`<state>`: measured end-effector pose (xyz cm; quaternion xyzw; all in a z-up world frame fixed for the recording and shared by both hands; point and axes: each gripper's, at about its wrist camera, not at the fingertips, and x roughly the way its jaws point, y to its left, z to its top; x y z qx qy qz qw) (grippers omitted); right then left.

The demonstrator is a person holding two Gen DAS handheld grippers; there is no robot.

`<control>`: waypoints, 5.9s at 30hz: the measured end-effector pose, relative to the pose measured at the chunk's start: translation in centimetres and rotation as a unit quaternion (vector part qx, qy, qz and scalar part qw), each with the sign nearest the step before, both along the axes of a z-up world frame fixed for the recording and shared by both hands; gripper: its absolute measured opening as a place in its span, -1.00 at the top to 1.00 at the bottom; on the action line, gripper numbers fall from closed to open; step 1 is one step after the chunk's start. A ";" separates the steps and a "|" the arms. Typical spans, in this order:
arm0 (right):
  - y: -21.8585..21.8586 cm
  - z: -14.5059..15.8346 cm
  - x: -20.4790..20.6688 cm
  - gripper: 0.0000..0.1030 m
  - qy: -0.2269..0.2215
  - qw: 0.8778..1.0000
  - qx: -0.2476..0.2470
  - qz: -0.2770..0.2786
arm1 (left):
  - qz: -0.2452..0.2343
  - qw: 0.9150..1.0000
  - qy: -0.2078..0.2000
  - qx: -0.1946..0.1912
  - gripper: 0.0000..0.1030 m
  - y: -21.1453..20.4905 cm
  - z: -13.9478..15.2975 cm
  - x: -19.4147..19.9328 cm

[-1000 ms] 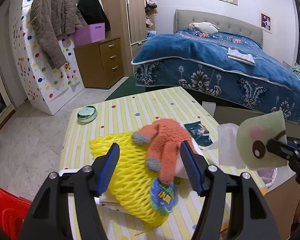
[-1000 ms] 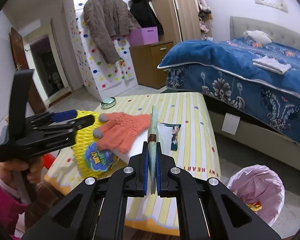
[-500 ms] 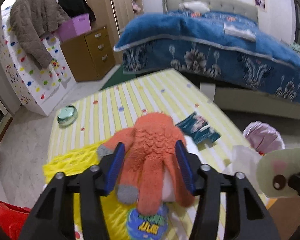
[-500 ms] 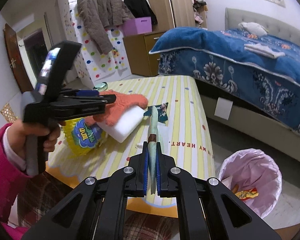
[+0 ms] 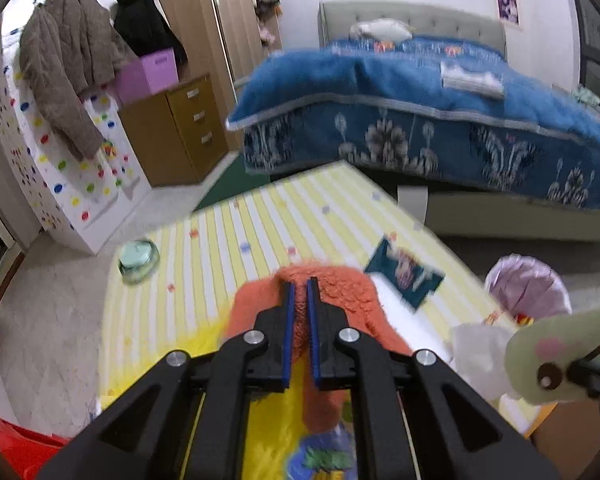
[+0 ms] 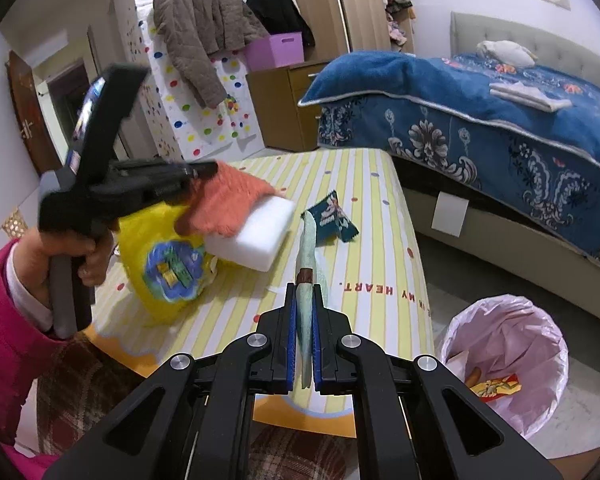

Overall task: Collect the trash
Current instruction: 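Grasp and lift the orange glove with the left tool while the right tool holds the packet, then carry glove and packet over the pink bin and open both tools, then move both tools back over the table, then grasp the yellow foam net with the left tool and lift it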

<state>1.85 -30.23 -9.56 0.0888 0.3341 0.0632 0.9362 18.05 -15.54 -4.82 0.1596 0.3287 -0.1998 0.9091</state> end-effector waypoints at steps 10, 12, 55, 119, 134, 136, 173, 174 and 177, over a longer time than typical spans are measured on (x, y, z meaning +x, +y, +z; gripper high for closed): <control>0.6 1.5 -0.7 0.89 -0.020 1.000 -0.002 -0.003 | 0.008 0.996 -0.076 -0.046 0.92 1.7 7.5 -0.7; 0.6 1.7 -0.8 0.89 -0.020 1.000 -0.001 -0.005 | 0.011 0.994 -0.092 -0.052 0.92 1.9 8.3 -0.9; -10.2 0.8 -13.2 0.89 -0.003 0.976 -0.053 -0.211 | -0.226 0.972 -0.012 -0.069 0.92 -12.6 -1.2 -17.8; 2.7 -1.6 -4.4 0.12 0.041 0.994 -0.067 -0.074 | 0.072 0.990 0.061 -0.103 -0.31 10.4 -4.0 -13.5; 3.6 -3.0 -3.2 0.12 0.054 0.995 -0.066 -0.051 | 0.089 0.978 0.128 -0.137 -0.31 10.0 -7.0 -9.2; 3.5 -3.1 -3.3 0.12 0.055 0.995 -0.064 -0.051 | 0.089 0.976 0.134 -0.148 -0.31 9.9 -7.1 -8.9; 4.7 -3.1 6.9 -0.71 0.029 0.991 -0.132 -0.012 | 0.071 0.989 -0.046 -0.119 0.81 9.8 1.4 -8.2; 4.7 -3.4 7.5 -0.71 0.032 0.990 -0.137 -0.012 | 0.071 0.989 -0.047 -0.117 0.81 9.8 1.3 -7.9; 5.0 -4.4 9.3 -0.72 0.042 0.987 -0.153 -0.009 | 0.070 0.990 -0.043 -0.115 0.81 9.7 0.9 -7.0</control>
